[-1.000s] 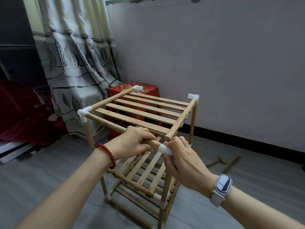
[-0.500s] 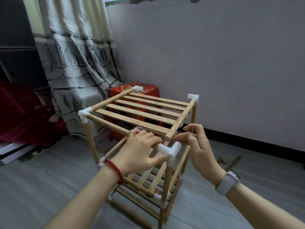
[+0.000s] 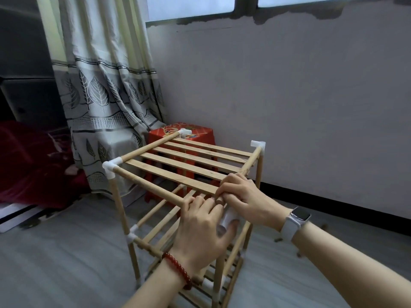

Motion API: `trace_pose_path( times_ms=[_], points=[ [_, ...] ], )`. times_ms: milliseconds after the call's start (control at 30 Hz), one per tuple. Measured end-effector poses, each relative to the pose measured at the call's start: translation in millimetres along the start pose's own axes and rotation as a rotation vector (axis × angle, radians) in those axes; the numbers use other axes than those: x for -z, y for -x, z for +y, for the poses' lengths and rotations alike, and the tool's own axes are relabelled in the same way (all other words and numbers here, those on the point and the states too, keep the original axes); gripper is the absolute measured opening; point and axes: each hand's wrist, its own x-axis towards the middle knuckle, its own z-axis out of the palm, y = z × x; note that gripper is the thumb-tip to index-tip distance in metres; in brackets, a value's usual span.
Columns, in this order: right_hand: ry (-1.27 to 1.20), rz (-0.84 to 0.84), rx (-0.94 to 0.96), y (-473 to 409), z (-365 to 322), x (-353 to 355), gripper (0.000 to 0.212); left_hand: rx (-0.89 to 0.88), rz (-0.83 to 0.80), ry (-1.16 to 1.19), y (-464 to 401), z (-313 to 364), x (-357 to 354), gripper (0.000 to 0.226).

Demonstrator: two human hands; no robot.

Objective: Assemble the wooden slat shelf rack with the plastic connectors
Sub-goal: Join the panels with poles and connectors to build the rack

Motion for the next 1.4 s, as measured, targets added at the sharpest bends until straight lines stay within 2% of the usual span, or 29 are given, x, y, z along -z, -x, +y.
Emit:
trace_pose_path(
  times_ms=[233, 433, 600, 700, 767, 833, 933, 1000, 1100, 1167, 1267, 1400],
  points=[
    [0.072, -0.041, 0.039, -1, -5, -1, 0.058, -0.004, 0.030, -0.008, 9, -3, 8, 0.028],
    [0.047, -0.070, 0.075, 3, -9, -3, 0.059, -0.032, -0.002, -0.022, 16, -13, 20, 0.030],
    [0.131, -0.229, 0.139, 1, -25, 1, 0.048, -0.057, -0.045, 0.063, 29, -46, 38, 0.030],
    [0.292, -0.196, 0.209, -8, -39, -17, 0.048, 0.075, -0.096, 0.131, 41, -72, 53, 0.037],
    [0.406, -0.116, 0.249, -12, -48, -31, 0.044, 0.239, -0.158, 0.253, 47, -81, 61, 0.055],
    [0.474, -0.060, 0.266, -15, -55, -38, 0.042, 0.313, -0.159, 0.284, 54, -85, 63, 0.067],
    [0.552, -0.023, 0.304, -17, -64, -37, 0.042, 0.353, -0.083, 0.336, 61, -82, 60, 0.060],
    [0.595, -0.015, 0.353, -19, -65, -35, 0.044, 0.382, -0.068, 0.434, 62, -80, 54, 0.065],
    [0.435, -0.192, 0.337, -22, -64, -29, 0.050, 0.371, -0.071, 0.525, 59, -86, 47, 0.079],
    [0.346, -0.276, 0.309, -24, -63, -28, 0.057, 0.293, -0.064, 0.476, 57, -97, 41, 0.078],
    [0.330, -0.233, 0.319, -28, -64, -32, 0.052, 0.185, -0.011, 0.381, 49, -108, 34, 0.066],
    [0.192, -0.190, 0.319, -31, -59, -42, 0.041, 0.100, 0.113, 0.370, 39, -113, 24, 0.055]
  ],
)
